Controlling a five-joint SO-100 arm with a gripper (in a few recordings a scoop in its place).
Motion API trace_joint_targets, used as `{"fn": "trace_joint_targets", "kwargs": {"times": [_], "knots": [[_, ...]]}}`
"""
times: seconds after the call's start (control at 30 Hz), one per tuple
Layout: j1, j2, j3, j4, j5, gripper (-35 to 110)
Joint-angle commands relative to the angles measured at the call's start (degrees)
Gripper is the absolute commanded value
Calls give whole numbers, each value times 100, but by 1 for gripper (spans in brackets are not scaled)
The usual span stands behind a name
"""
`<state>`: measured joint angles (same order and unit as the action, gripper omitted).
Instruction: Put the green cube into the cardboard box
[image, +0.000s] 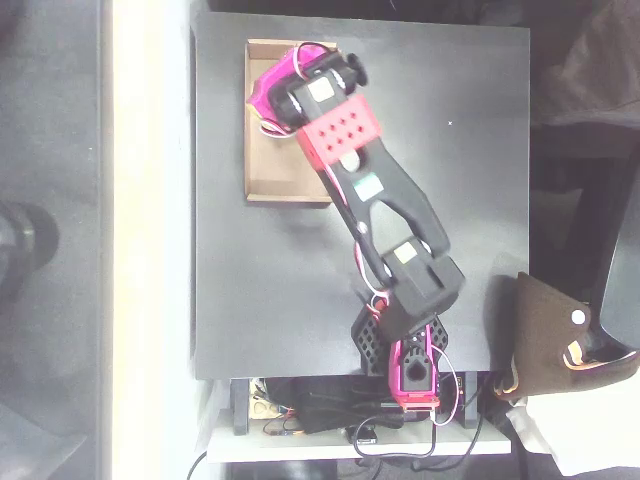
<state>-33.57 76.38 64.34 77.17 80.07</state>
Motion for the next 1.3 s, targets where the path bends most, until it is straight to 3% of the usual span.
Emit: {"fn": "trace_joint_targets", "kwargs": {"times": [0.0, 0.6, 0.83, 1.27], "knots": [[-88, 1090, -167, 9, 44, 41], [9, 4386, -167, 0, 44, 41], [53, 4711, -123, 0, 44, 41], [2593, 4649, 422, 9, 35, 40]]}}
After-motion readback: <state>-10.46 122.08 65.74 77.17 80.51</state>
